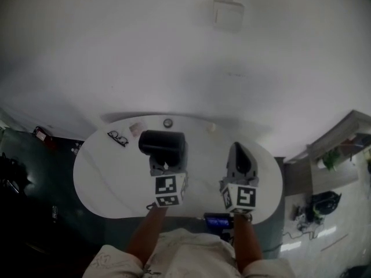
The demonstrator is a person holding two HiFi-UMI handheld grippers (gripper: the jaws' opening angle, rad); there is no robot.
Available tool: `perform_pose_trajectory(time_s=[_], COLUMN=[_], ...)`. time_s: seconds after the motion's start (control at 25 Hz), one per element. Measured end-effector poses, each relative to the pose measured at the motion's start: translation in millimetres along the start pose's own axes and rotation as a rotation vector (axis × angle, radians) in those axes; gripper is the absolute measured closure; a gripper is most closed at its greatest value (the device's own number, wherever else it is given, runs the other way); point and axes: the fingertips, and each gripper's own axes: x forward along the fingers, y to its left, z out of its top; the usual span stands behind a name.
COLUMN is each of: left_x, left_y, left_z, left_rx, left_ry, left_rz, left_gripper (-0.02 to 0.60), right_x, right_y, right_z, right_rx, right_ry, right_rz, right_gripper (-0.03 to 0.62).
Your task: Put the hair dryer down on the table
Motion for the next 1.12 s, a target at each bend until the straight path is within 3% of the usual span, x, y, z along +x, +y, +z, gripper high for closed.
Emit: perform_pose_trajectory(time_s=[0.52, 0.8, 1.12], left_x=[33.1, 47.7, 61.2], left_y=[17.2, 30.9, 30.1], left_z=[-1.8, -48.2, -126.4], left_rx=[0.011, 0.028, -0.061], left_ry=[0.037, 0.192, 0.434], left_rz=[-0.030, -0.035, -0.085], left_gripper=[0.341, 0.341, 0.341], right_x=[36.7, 45.9, 46.3], right_y=[5.2, 21.5, 28.8], right_z=[-4.8, -9.9, -21.9], right_rx=[0.009, 0.005, 0.004], right_ry=[-0.001, 0.020, 0.049], right_rz=[-0.027, -0.032, -0.030], right_gripper=[0.589, 0.589, 0.589])
